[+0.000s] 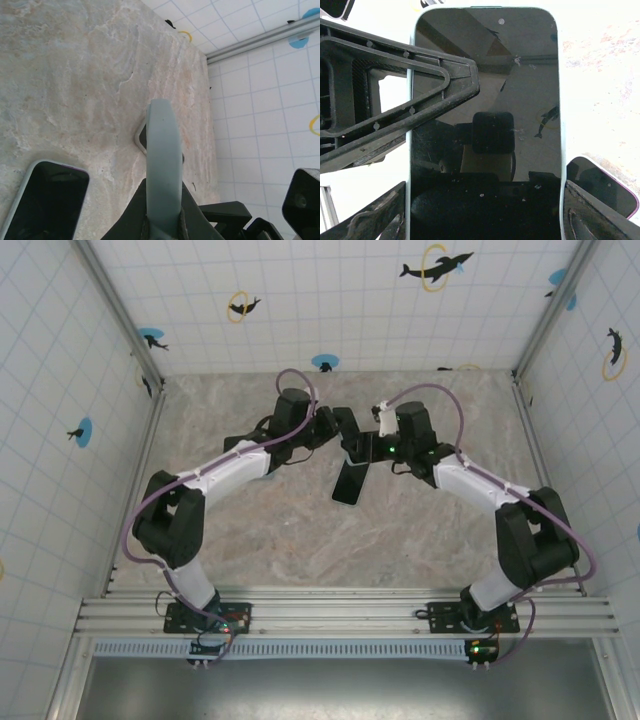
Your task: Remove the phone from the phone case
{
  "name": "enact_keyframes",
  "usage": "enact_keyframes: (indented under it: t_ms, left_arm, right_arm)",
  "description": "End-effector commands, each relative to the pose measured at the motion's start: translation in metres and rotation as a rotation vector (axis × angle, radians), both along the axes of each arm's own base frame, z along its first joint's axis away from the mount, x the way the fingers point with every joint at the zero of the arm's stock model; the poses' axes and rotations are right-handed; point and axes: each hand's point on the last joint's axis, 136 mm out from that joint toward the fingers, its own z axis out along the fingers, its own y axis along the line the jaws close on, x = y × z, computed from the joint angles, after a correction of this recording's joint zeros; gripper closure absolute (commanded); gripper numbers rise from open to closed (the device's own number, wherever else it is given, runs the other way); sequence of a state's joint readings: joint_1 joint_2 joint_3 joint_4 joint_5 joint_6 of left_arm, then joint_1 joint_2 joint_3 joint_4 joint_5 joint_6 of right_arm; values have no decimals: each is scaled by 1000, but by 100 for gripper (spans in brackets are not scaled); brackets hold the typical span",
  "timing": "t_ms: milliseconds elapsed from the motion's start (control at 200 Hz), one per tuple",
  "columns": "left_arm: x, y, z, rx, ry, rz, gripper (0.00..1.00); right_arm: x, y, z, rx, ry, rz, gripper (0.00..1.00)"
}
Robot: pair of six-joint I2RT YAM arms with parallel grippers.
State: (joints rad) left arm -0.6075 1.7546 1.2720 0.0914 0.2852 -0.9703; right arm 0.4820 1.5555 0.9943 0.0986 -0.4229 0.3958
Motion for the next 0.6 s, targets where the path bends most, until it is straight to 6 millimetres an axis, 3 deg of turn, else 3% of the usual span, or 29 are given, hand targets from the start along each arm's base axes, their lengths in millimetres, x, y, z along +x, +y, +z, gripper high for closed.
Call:
enact_keyframes:
  t_ms: [0,255,395,455,596]
  left_arm:
    - [9,-11,43,-94,-76,-7,97]
    - [23,5,85,-170,-166,69,97]
    - [24,8,110,-254,-199,95,97]
    - [23,10,118,-287,-206,113,97]
    - [21,17,134,-364,-223,146,97]
  right_arm:
    - [-10,6,41,121,-102,46,19]
    - [-22,-20,53,263,-63,-42,18]
    - [-34,-31,74,424,-40,-99,22]
    - [-39,-34,80,499,-20,-121,27]
    - [-49,-35,95,675,20,-139,49]
